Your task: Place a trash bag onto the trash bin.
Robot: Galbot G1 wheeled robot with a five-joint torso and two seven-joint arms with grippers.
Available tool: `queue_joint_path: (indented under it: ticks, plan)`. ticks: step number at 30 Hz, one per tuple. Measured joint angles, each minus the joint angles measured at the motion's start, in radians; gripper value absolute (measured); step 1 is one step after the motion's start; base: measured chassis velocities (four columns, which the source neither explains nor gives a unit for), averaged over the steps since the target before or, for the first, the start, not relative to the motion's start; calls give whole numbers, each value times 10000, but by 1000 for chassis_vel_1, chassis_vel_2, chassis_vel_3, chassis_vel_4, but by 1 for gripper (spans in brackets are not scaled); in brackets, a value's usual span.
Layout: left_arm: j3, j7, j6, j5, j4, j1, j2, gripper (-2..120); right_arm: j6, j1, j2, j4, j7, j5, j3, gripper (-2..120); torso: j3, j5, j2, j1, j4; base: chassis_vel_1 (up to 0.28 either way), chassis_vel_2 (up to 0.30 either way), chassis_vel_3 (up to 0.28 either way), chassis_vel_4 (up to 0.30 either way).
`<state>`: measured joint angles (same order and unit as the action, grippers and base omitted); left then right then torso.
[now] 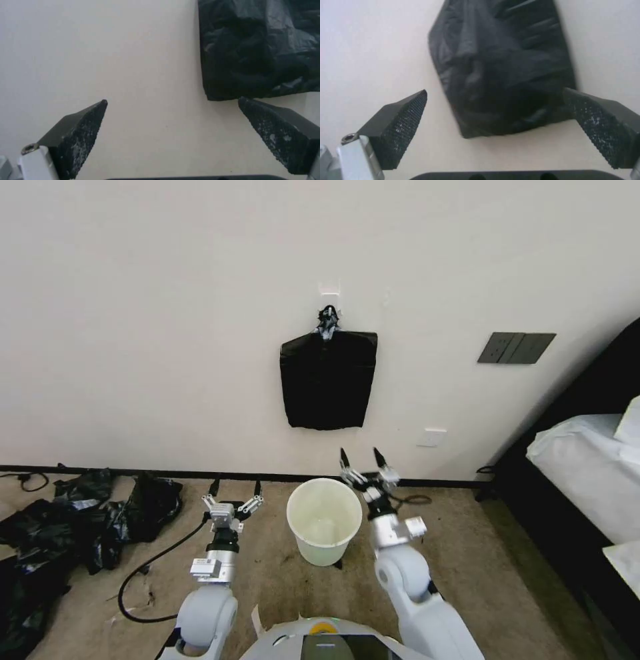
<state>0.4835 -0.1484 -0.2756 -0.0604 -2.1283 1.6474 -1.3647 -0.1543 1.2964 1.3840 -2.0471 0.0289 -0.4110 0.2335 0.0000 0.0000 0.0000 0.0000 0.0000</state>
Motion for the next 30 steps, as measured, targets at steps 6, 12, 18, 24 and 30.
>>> queue_joint_path:
  ticks: [6, 12, 18, 24, 30]
  plan:
    - [167, 30, -52, 39, -25, 148, -66, 100, 776, -1457, -245, 629, 4, -1799, -526, 100, 0, 0, 0, 0, 0, 0, 0, 0, 0]
    - [282, 44, -125, 155, -25, 273, -277, 100, 1340, -2813, -71, 1242, 138, -3496, -614, 100, 0, 1, -1, 1, -1, 0, 0, 0, 0]
    - [352, 62, -216, 252, -25, 369, -393, 100, 1805, -4520, 8, 1706, 320, -5207, -590, 100, 1, 0, 0, 0, 1, 0, 0, 0, 0]
    - [369, 82, -219, 279, -21, 357, -418, 100, 2156, -5396, 21, 1845, 357, -6669, -591, 100, 1, 0, 0, 0, 0, 0, 0, 0, 0]
    - [346, 87, -219, 318, 18, 324, -440, 100, 2386, -6308, 161, 2307, 380, -8014, -546, 100, 0, 0, 0, 0, -1, 0, 0, 0, 0]
